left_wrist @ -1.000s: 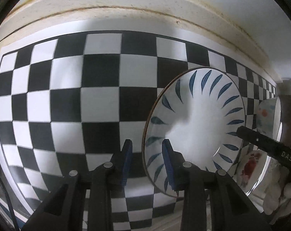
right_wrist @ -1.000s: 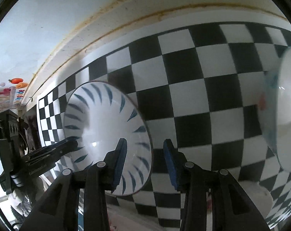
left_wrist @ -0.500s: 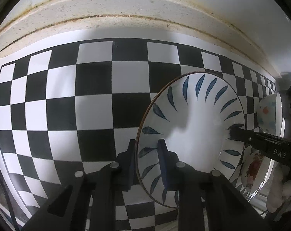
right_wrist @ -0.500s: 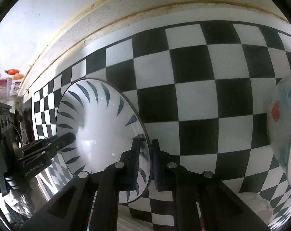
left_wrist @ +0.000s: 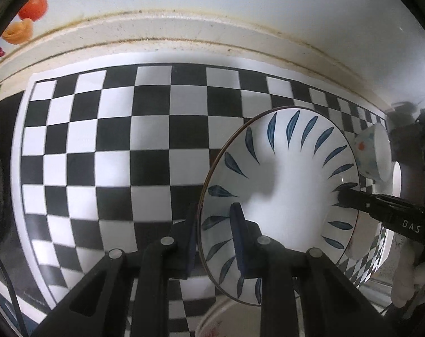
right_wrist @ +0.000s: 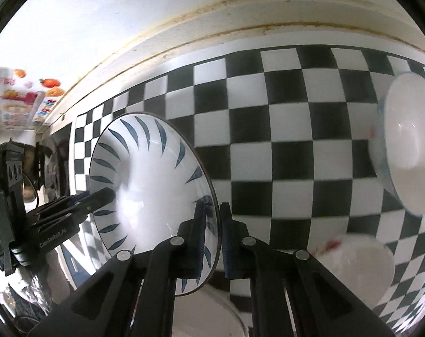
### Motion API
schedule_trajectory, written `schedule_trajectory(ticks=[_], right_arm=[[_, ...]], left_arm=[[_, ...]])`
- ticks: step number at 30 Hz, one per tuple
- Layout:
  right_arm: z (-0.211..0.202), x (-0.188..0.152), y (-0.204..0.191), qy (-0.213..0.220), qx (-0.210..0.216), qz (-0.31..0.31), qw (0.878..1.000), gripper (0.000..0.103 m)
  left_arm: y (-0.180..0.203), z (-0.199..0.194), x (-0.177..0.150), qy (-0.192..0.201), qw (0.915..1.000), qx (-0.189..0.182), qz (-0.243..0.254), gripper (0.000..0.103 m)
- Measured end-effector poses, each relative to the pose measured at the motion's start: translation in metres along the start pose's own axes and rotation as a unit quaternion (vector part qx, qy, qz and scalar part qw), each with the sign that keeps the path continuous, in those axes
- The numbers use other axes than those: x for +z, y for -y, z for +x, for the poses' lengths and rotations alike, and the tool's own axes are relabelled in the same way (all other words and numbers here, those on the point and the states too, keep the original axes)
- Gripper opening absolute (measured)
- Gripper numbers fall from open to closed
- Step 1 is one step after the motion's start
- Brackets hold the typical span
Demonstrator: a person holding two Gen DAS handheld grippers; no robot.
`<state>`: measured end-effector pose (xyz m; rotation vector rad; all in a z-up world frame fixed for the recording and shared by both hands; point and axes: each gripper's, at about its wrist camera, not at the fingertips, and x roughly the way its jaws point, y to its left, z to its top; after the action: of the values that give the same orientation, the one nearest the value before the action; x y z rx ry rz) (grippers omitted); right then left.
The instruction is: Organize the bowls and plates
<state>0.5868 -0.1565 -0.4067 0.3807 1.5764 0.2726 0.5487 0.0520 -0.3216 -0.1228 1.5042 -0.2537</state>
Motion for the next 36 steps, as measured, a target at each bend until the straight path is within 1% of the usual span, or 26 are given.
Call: schedule_trajectory(ticks=[5,9,12,16,17,19,22,27,33,36], right_arm=[[-0.02,-0.027,-0.004,0.008,0.012,-0.004,1.0,0.012],[-0.037,-0.05,-0.007,0.017,0.018,-0.012,1.0,0.012],[-0.049,-0.068,-0.008,0.023,0.022,-0.016,0.999,0.012],[-0.057,-0.092,-0.011,0.029,0.025,-0.021,0.999,0.012],[-0.058,-0.097,-0.012,0.029,0.025,-0.022,0.999,0.011],[-0.06,-0.111,-0.013,0.029,0.026,-0.023,0.999,0.012],[-0.063,-0.136,-0.008,0.027,0.026,-0.024,0.999,0.011],[-0.051,-0.165,-0.003,0.019,0.027,-0.017,0.999,0.011],[-0.026,-0.194,0.01,0.0,0.027,-0.002,1.0,0.011],[-0.014,-0.202,0.016,-0.009,0.027,0.005,1.0,0.011]], left_arm=[[0.009,-0.028,-0.029,0.015,0.9998,-0.003,0.008,0.02],[0.019,-0.045,-0.049,0.026,0.9995,-0.003,0.017,0.02],[0.019,-0.051,-0.06,0.029,0.9994,-0.008,0.019,0.02],[0.02,-0.061,-0.08,0.03,0.9993,-0.009,0.022,0.02],[0.02,-0.062,-0.084,0.015,0.9995,-0.011,0.025,0.02],[0.019,-0.064,-0.095,0.013,0.9995,-0.01,0.025,0.02],[0.018,-0.063,-0.112,0.006,0.9996,-0.01,0.027,0.02],[0.017,-0.051,-0.137,-0.015,0.9993,-0.007,0.032,0.02],[0.014,-0.031,-0.154,-0.04,0.9986,0.001,0.035,0.02],[0.013,-0.019,-0.159,-0.052,0.998,0.005,0.035,0.02]])
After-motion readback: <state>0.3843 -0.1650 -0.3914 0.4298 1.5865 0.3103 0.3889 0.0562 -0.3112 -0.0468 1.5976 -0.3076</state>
